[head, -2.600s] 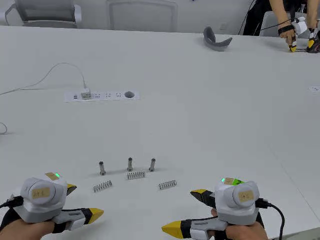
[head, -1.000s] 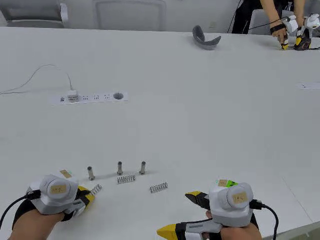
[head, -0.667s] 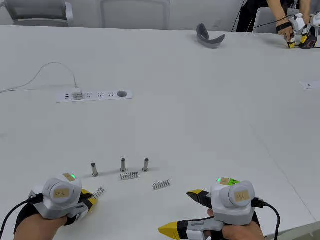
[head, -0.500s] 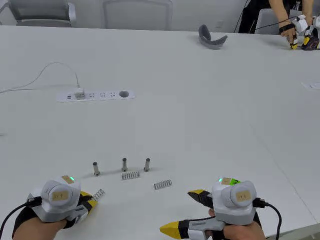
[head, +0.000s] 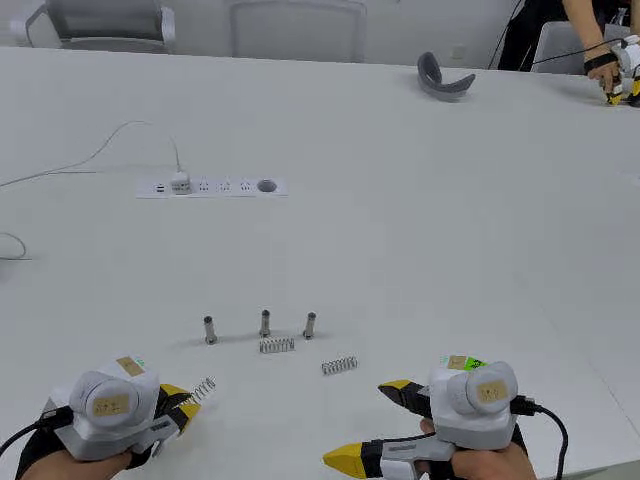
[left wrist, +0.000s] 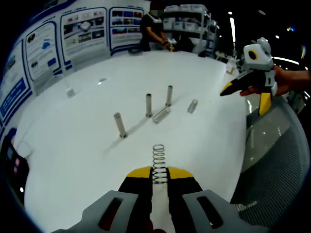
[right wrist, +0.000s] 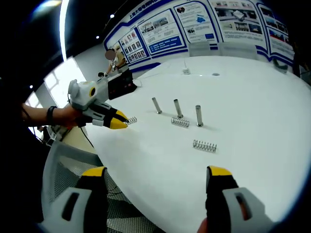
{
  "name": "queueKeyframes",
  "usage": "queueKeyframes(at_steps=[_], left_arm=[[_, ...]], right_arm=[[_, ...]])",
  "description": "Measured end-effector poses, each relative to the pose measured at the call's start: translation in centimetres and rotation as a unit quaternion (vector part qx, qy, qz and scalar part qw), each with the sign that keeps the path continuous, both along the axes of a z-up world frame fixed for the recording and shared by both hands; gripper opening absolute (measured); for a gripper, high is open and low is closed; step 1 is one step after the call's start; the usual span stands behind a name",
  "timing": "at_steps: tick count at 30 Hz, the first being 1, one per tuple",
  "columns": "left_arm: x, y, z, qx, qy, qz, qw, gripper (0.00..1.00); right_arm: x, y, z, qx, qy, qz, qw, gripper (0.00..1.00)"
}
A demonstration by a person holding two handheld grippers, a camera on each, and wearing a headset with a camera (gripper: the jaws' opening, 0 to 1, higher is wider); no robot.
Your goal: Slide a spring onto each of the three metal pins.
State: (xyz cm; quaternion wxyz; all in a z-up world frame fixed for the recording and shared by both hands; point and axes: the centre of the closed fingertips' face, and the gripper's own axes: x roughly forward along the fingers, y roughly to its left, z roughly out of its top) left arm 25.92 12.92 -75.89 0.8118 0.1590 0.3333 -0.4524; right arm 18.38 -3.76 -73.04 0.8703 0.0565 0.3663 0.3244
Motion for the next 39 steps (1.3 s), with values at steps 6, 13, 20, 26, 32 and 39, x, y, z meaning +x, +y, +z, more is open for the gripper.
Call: queueKeyframes(at_steps=[6,13,20,26,32,39], left_arm=[[-0.6,0.1,2.3,-0.01,-0.018,0.0,0.9998,0.11],[-0.8,0.1,4.6,-0.018,-0.037,-0.004,0.9991,0.11],[-0.5,-0.4,6.3,-0.017,-0.06,-0.018,0.9979,0.11],[-0.5,-1.1,7.2,-0.024,-0.066,-0.027,0.9972,0.11],[-0.8,-2.3,7.8,-0.029,-0.071,-0.044,0.9961,0.1],[-1.3,-3.8,8.3,-0.035,-0.073,-0.064,0.9947,0.1]], right_arm=[[0.3,0.5,0.2,0.008,-0.001,0.006,1.0,0.84],[0.9,1.1,0.5,0.017,-0.002,0.014,0.9998,0.84],[1.5,1.9,1.5,0.051,0.0,0.013,0.9986,0.8],[2.4,2.5,2.6,0.074,-0.007,0.009,0.9972,0.75],[3.7,3.5,4.1,0.101,-0.017,0.012,0.9947,0.69],[4.9,4.9,6.0,0.152,-0.025,0.012,0.988,0.59]])
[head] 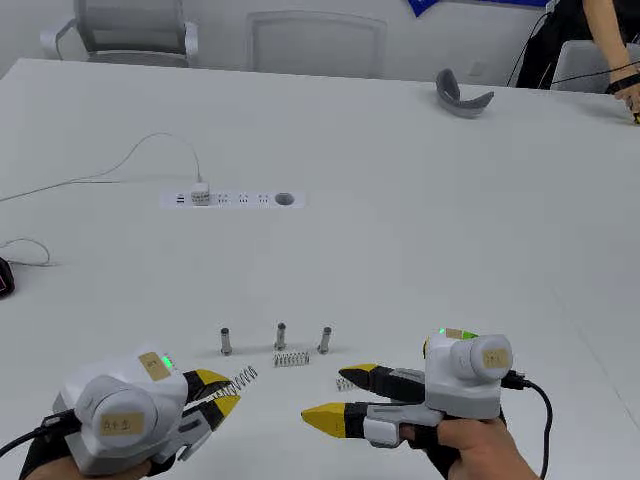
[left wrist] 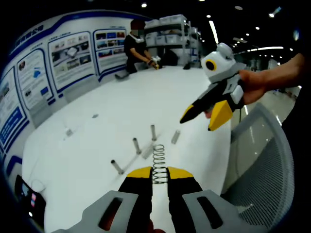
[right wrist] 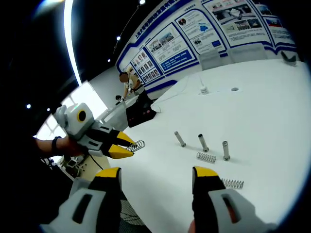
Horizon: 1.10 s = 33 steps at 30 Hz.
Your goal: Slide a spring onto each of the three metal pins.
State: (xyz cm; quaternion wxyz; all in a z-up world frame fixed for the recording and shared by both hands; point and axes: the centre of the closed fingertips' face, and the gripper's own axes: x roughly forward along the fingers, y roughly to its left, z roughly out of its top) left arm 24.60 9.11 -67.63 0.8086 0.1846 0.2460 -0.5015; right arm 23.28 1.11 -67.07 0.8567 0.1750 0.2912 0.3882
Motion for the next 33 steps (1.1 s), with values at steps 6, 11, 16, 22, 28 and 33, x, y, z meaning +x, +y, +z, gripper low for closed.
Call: queueKeyframes(at_steps=[6,11,16,22,28,33], left_arm=[[-0.6,-1.1,0.4,-0.003,-0.002,-0.016,0.9999,0.1],[-1.1,-2.2,0.6,-0.006,-0.004,-0.03,0.9995,0.1],[-1.7,-3.2,1.1,-0.011,-0.007,-0.044,0.9989,0.1],[-2.4,-4.1,1.5,-0.013,-0.009,-0.06,0.9981,0.1],[-2.6,-4.5,1.4,-0.012,-0.01,-0.068,0.9975,0.1],[-2.8,-4.7,1.4,-0.01,-0.011,-0.076,0.997,0.1]], right_arm=[[0.3,1.0,1.0,0.036,0.003,0.002,0.9993,0.52],[0.4,1.7,1.3,0.054,0.005,0.006,0.9985,0.46],[0.2,2.4,1.4,0.07,0.011,0.014,0.9974,0.4],[-0.1,3.0,1.6,0.089,0.016,0.021,0.9957,0.33],[-0.6,3.5,1.7,0.102,0.03,0.029,0.9939,0.29],[-0.7,3.5,1.6,0.108,0.034,0.029,0.9932,0.26]])
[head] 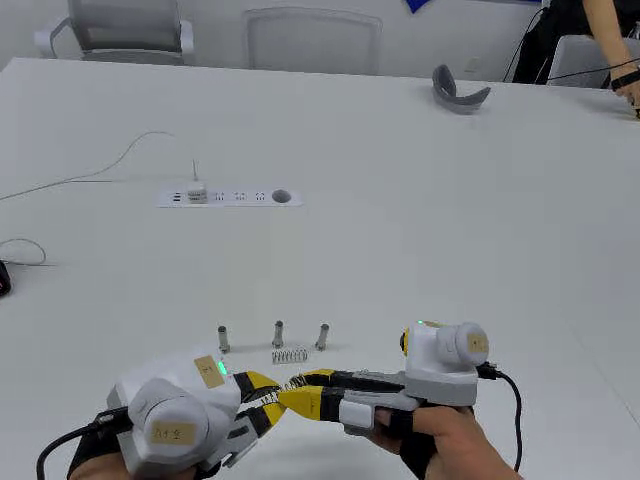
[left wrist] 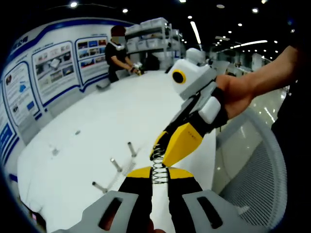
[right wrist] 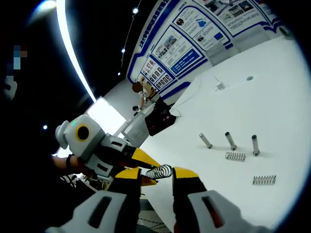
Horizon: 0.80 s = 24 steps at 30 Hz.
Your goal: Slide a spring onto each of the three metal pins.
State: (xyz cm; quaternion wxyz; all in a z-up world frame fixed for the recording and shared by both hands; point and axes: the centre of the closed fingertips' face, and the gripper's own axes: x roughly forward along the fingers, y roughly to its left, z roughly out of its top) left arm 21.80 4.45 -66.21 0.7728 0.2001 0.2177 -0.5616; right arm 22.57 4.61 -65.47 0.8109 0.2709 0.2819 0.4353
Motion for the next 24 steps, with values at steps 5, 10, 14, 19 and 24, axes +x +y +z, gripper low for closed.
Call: queueKeyframes(at_steps=[5,10,14,19,24], left_arm=[[-0.2,0.0,-0.1,0.001,0.001,-0.005,1.0,0.1],[-0.2,0.0,-0.1,0.002,0.002,-0.008,1.0,0.1],[-0.2,0.1,-0.2,0.003,0.006,-0.01,0.9999,0.1],[0.0,0.1,0.0,-0.001,0.009,-0.007,0.9999,0.1],[0.1,0.0,0.5,-0.014,0.012,-0.002,0.9998,0.1]], right_arm=[[0.2,-0.4,-0.4,0.008,0.019,-0.012,0.9997,0.17],[0.2,-0.3,0.0,0.019,0.019,-0.015,0.9995,0.15],[0.2,-0.2,0.1,0.022,0.022,-0.014,0.9994,0.14],[0.3,-0.1,0.6,0.017,0.019,-0.007,0.9997,0.12],[0.5,0.0,1.3,0.002,0.009,0.006,0.9999,0.12]])
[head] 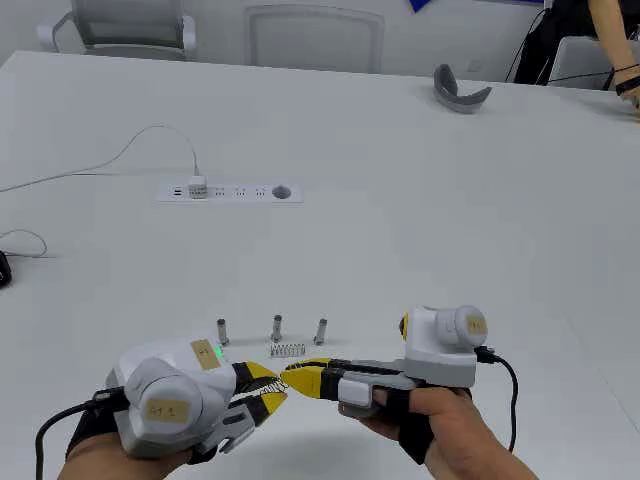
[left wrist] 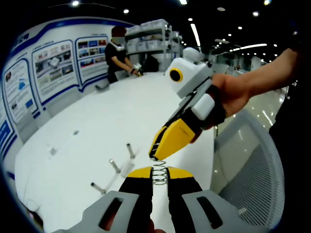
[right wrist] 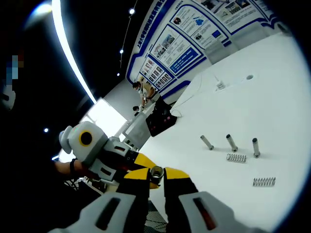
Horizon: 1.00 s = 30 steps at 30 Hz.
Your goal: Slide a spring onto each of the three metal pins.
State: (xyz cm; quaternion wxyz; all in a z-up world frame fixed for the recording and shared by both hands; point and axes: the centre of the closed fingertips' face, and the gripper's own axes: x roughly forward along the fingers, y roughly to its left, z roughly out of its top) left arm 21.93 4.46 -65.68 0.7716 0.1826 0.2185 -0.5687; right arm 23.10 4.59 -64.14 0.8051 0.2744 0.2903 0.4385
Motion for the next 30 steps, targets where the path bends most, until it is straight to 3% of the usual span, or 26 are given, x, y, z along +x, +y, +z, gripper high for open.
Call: queueKeyframes(at_steps=[5,9,18,22,28,30], left_arm=[[0.0,-0.2,0.6,-0.019,0.009,-0.008,0.9998,0.1],[0.2,-0.4,1.1,-0.031,0.017,-0.012,0.9993,0.1],[0.3,-1.6,1.5,-0.037,0.016,-0.035,0.9986,0.09],[0.2,-1.9,1.6,-0.04,0.018,-0.043,0.9981,0.09],[-0.3,-2.2,1.3,-0.036,0.019,-0.063,0.9972,0.09],[-0.6,-2.3,1.3,-0.034,0.018,-0.07,0.9968,0.09]], right_arm=[[-0.1,0.0,0.8,-0.039,-0.019,0.031,0.9986,0.12],[-0.2,0.1,1.3,-0.082,-0.037,0.063,0.9939,0.12],[-0.2,0.0,1.9,-0.166,-0.078,0.125,0.9751,0.12],[-0.4,-0.3,1.9,-0.199,-0.094,0.155,0.963,0.12],[-1.2,-0.5,1.4,-0.25,-0.115,0.217,0.9367,0.12],[-1.5,-0.5,1.3,-0.258,-0.118,0.23,0.9307,0.12]])
